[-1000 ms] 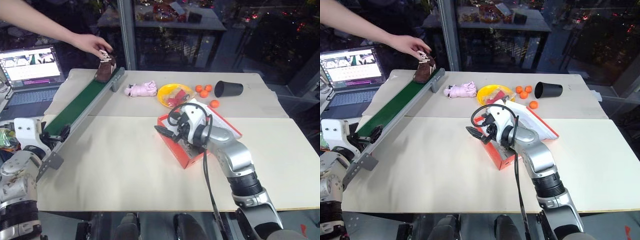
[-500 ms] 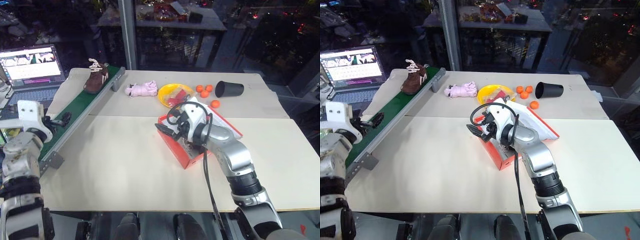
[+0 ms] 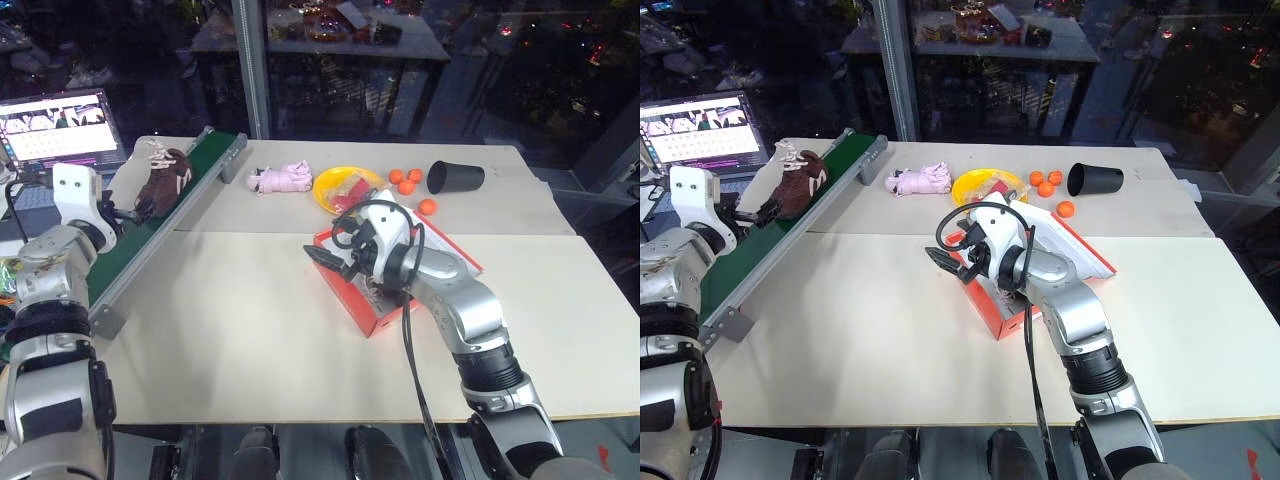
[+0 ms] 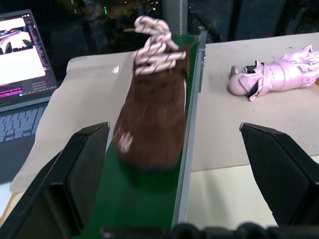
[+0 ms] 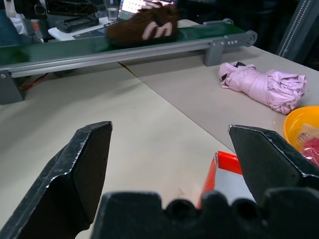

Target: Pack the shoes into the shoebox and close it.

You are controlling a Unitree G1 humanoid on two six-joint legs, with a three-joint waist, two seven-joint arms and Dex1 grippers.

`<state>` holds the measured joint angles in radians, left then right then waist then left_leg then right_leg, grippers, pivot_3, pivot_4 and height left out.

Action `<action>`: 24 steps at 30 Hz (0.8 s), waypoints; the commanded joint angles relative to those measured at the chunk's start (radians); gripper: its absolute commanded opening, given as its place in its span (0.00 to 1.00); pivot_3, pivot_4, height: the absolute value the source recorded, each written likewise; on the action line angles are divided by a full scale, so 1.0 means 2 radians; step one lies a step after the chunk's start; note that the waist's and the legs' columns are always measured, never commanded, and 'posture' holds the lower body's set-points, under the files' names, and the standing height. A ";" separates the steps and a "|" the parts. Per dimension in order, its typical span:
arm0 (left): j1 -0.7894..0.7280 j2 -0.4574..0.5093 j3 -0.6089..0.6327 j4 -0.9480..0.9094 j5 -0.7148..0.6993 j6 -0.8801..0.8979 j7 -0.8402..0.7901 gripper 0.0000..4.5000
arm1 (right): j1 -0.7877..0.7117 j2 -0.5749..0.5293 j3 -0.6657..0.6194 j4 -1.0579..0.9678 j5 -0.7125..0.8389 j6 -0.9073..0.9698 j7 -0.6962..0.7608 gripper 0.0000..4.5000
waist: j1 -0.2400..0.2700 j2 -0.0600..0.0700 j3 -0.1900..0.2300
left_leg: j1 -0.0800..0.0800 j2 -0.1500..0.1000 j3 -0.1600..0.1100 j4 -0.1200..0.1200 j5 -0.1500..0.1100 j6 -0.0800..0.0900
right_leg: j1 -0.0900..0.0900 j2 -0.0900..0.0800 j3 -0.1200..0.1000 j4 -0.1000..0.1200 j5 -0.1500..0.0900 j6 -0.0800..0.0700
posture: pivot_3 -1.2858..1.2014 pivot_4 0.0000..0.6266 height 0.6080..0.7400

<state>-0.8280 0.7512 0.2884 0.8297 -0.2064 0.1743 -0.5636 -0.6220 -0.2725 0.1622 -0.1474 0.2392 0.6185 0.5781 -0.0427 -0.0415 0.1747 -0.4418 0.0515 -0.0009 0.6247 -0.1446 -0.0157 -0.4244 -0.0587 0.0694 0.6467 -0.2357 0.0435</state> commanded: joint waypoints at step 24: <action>-0.004 0.030 0.001 0.119 0.020 0.005 -0.006 0.64 | -0.021 -0.012 0.003 0.001 -0.001 -0.005 0.010 1.00 | 0.011 0.000 0.000 | 0.000 0.000 0.000 0.000 0.000 0.000 | 0.000 0.000 0.000 0.000 0.000 0.000 | 0.52 0.24 1.00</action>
<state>-0.8177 0.8057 0.2817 1.0546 -0.1609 0.1931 -0.5796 -0.6513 -0.2898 0.1810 -0.1165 0.2371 0.6183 0.5979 -0.0215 -0.0424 0.1747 -0.4414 0.0515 -0.0009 0.6252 -0.1445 -0.0158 -0.4239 -0.0588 0.0690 0.6477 -0.2358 0.0436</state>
